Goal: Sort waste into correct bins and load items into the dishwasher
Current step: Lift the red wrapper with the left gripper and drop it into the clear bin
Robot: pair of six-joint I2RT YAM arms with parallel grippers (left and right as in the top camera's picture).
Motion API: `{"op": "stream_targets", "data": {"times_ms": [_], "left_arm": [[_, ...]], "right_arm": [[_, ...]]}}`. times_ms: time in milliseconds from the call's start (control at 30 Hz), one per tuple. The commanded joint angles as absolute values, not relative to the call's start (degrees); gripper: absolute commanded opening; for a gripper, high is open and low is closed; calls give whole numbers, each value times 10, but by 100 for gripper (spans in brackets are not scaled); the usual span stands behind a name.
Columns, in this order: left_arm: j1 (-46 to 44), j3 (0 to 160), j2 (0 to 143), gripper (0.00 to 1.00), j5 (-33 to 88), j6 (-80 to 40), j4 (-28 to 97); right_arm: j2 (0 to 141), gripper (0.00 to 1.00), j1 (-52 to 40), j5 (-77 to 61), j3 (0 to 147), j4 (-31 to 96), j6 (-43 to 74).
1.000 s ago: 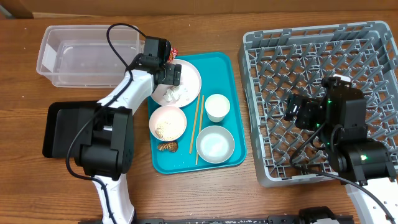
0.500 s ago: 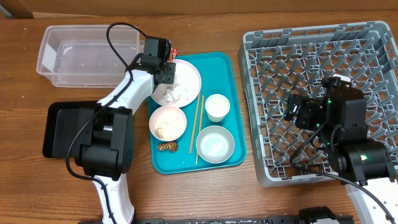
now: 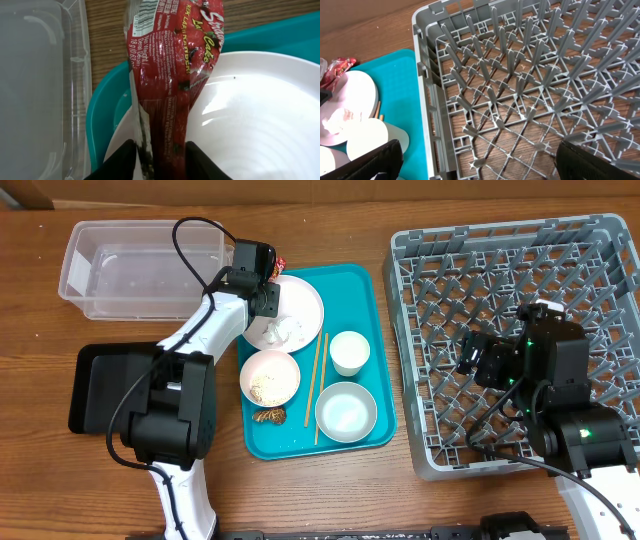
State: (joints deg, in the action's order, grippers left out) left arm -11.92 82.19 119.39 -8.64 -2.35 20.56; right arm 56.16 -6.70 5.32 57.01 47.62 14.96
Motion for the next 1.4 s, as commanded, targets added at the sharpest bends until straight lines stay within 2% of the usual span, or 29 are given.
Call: {"op": "stream_targets", "data": {"times_ms": [0, 67, 333, 500, 800, 1167, 1367], "left_arm": [[-122, 834, 1199, 30, -96, -17, 205], [-122, 834, 1199, 25, -96, -17, 203], [-122, 834, 1199, 17, -96, -17, 201], [-122, 834, 1199, 4, -96, -17, 199], [-124, 834, 1181, 4, -91, -17, 203], [-120, 834, 1016, 4, -95, -17, 258], [-75, 834, 972, 4, -148, -38, 304]], "right_arm": [[557, 100, -67, 53, 589, 473, 149], [557, 100, -67, 53, 589, 473, 149], [557, 100, -67, 53, 589, 473, 149], [557, 100, -67, 53, 589, 473, 149], [557, 100, -67, 53, 589, 473, 149], [557, 100, -67, 52, 589, 473, 149], [557, 100, -67, 53, 589, 482, 149]]}}
